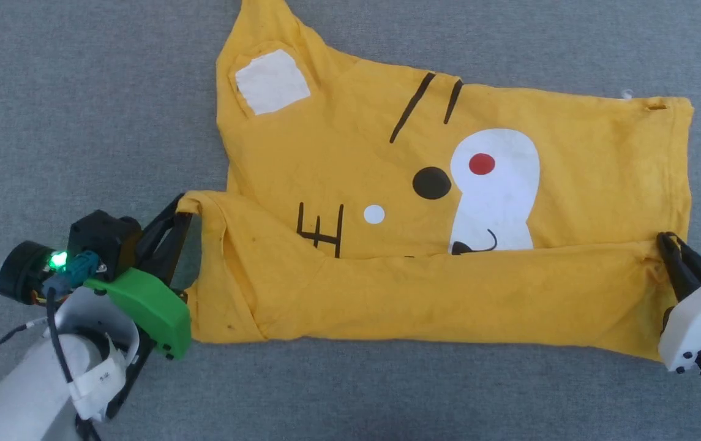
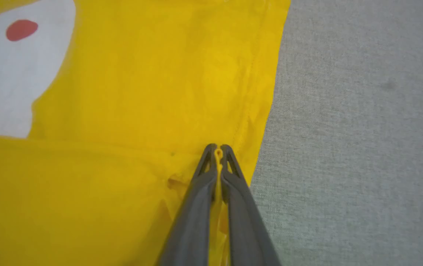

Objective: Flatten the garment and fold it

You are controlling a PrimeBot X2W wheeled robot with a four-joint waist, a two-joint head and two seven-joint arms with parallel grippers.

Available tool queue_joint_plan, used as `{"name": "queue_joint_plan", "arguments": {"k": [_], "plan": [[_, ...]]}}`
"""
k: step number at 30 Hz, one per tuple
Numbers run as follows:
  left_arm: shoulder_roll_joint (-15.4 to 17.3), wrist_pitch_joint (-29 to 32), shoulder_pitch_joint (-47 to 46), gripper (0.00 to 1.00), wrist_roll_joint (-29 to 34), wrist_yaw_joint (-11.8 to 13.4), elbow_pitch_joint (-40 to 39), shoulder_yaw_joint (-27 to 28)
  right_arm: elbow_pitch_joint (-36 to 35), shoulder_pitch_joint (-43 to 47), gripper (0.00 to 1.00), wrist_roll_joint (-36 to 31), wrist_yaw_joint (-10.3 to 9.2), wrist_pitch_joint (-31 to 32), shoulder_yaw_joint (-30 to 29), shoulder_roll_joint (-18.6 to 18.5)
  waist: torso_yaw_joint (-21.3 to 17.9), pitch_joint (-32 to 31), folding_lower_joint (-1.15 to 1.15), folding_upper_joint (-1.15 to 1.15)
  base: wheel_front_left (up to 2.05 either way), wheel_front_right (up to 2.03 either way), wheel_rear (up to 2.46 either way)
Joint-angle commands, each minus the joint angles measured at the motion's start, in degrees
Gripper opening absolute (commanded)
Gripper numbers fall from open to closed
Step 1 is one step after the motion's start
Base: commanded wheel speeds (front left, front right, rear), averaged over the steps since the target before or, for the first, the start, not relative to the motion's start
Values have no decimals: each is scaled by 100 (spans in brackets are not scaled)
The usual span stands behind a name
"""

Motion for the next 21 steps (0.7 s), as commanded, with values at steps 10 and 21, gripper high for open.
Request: {"name": "queue_joint_plan", "arguments": {"k": [10, 21], "plan": [[-438, -52, -360, 100, -303, -405, 936, -212, 6, -85, 100, 238, -8, 317, -105, 202, 70, -189, 0, 0, 0, 0, 0], [-604, -1054, 306, 100, -635, 29, 838, 355, -822, 335, 100, 145, -8, -101, -674, 567, 73, -913, 0, 0, 0, 0, 0]]}}
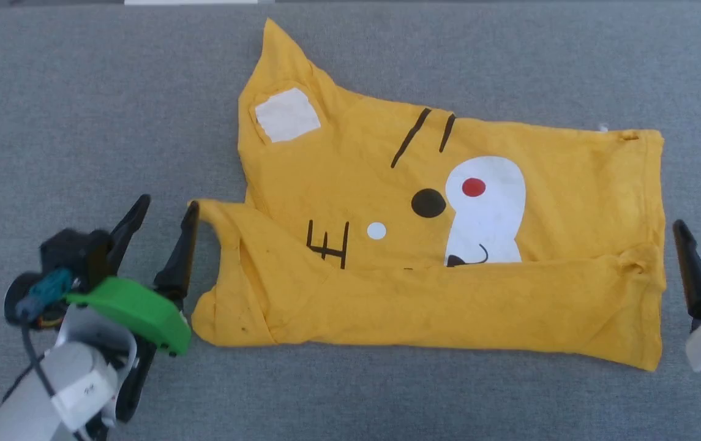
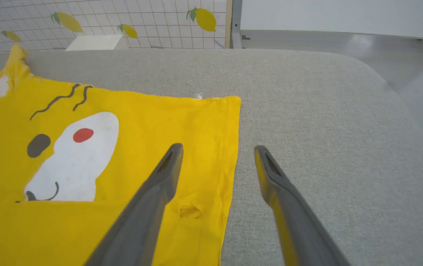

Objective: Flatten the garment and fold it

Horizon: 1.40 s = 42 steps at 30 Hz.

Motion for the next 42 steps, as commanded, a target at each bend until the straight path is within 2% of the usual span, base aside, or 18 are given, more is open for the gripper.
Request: {"name": "queue_joint_plan", "arguments": {"k": [1, 7, 10, 13, 17, 20, 30, 37, 42], "plan": [[9, -176, 252, 100, -40, 129, -109, 95, -113, 142, 100, -88, -8, -141, -89, 138, 14, -263, 0, 0, 0, 0, 0], [-160, -767, 1168, 100, 17, 653, -667, 451, -408, 699, 100, -620, -8, -863, -386, 672, 72, -527, 0, 0, 0, 0, 0], [-446, -871, 1727, 100, 315, 885, -990, 607, -286, 1032, 100, -809, -8, -1359, -457, 849, 91, -652, 0, 0, 0, 0, 0], [-716, -881, 2055, 100, 515, 942, -1026, 736, 25, 1200, 100, -664, -8, -1671, -508, 870, 96, -711, 0, 0, 0, 0, 0], [-923, -883, 2237, 100, 684, 869, -901, 815, 400, 1275, 100, -522, -8, -1929, -470, 873, 101, -731, 0, 0, 0, 0, 0], [-874, -823, 2200, 100, 728, 769, -771, 752, 513, 1219, 100, -515, -8, -2000, -441, 874, 101, -696, 0, 0, 0, 0, 0], [-351, 679, 1503, 100, 614, 243, -670, 269, 608, 964, 100, -610, -8, -1967, -343, 874, 92, -466, 0, 0, 0, 0, 0], [-255, 1328, 1275, 100, 400, 22, -673, 78, 711, 949, 100, -605, -8, -1947, -296, 875, 42, -326, 0, 0, 0, 0, 0], [-235, 1650, 1196, 100, 292, -31, -513, -19, 766, 899, 100, -614, -8, -1942, -249, 875, 3, -233, 0, 0, 0, 0, 0]]}}
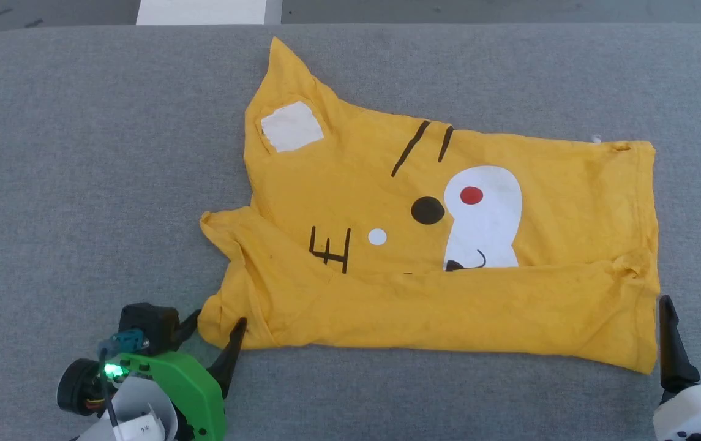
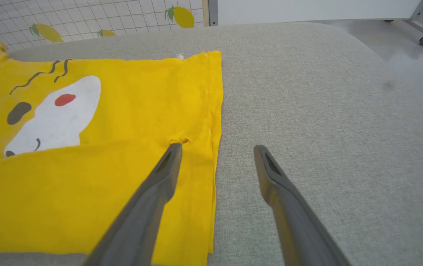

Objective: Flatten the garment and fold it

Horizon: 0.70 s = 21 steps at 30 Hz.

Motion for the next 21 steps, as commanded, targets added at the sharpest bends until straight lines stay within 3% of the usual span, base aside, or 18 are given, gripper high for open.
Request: {"name": "queue_joint_plan", "arguments": {"k": [1, 4, 5, 6, 11, 15, 21], "plan": [[38, 59, -106, 100, -55, -43, 55, -15, 14, -121, 100, -44, -8, 2, 35, 6, -21, 33, 0, 0, 0, 0, 0], [-17, 472, -232, 100, -245, -293, 352, -248, 45, -155, 100, -105, -8, 37, 75, 6, -47, 72, 0, 0, 0, 0, 0], [-35, 526, -260, 77, -276, -336, 409, -282, 42, -162, 100, -125, -8, 50, 87, 6, -51, 73, 0, 0, 0, 0, 0], [-48, 564, -300, 0, -291, -403, 480, -327, 32, -176, 100, -154, -8, 71, 99, 6, -59, 70, 0, 0, 0, 0, 0], [-98, 548, -378, 0, -399, -568, 690, -351, -81, -276, 100, -383, -8, 198, 186, 6, -88, 17, 0, 0, 0, 0, 0], [-83, 380, -284, 0, -507, -509, 703, -194, -185, -356, 100, -409, -8, 463, 337, -119, -112, -82, 0, 0, 0, 0, 0], [26, 185, -62, 0, -540, -356, 513, -28, -292, -267, 100, -203, -8, 1485, 194, -331, -121, -141, 0, 0, 0, 0, 0]]}}
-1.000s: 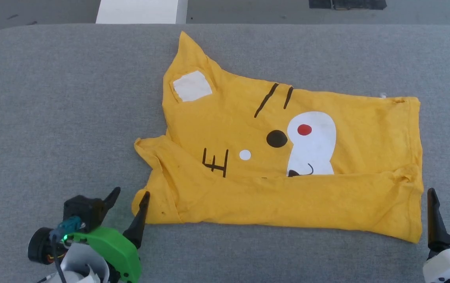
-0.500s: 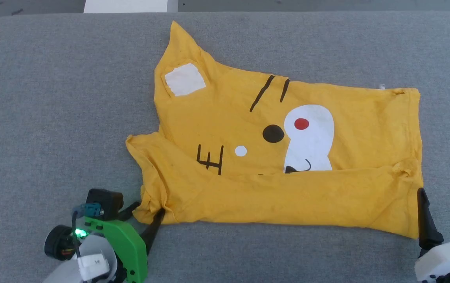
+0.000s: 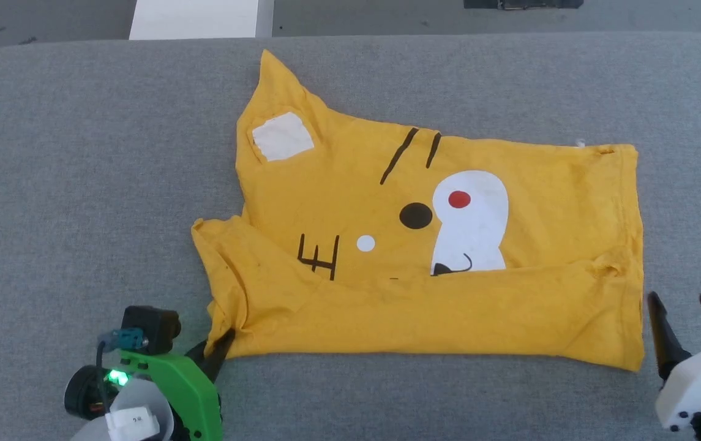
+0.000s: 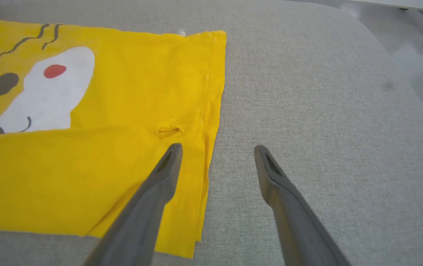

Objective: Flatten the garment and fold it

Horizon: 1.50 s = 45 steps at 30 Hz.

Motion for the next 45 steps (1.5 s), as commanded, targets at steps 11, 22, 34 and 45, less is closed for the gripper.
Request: {"name": "queue_joint_plan", "arguments": {"k": [11, 22, 34, 45], "plan": [[75, -53, -70, 0, 34, 145, -316, 44, 163, 237, 100, 469, -8, 1004, 52, 42, 138, 327, 0, 0, 0, 0, 0], [3, -137, -204, 0, 37, 156, -243, 56, 358, 113, 0, 818, -8, 1645, 158, 146, 189, 338, 0, 0, 0, 0, 0], [188, -104, 89, 0, -244, 484, -751, 431, -542, 56, 0, 958, -8, 1812, -129, -253, 194, -33, 0, 0, 0, 0, 0], [194, 297, 1356, 0, -713, 1154, -1419, 394, -899, 814, 0, 928, -8, 2265, -487, 0, 368, -85, 0, 0, 0, 0, 0]]}}
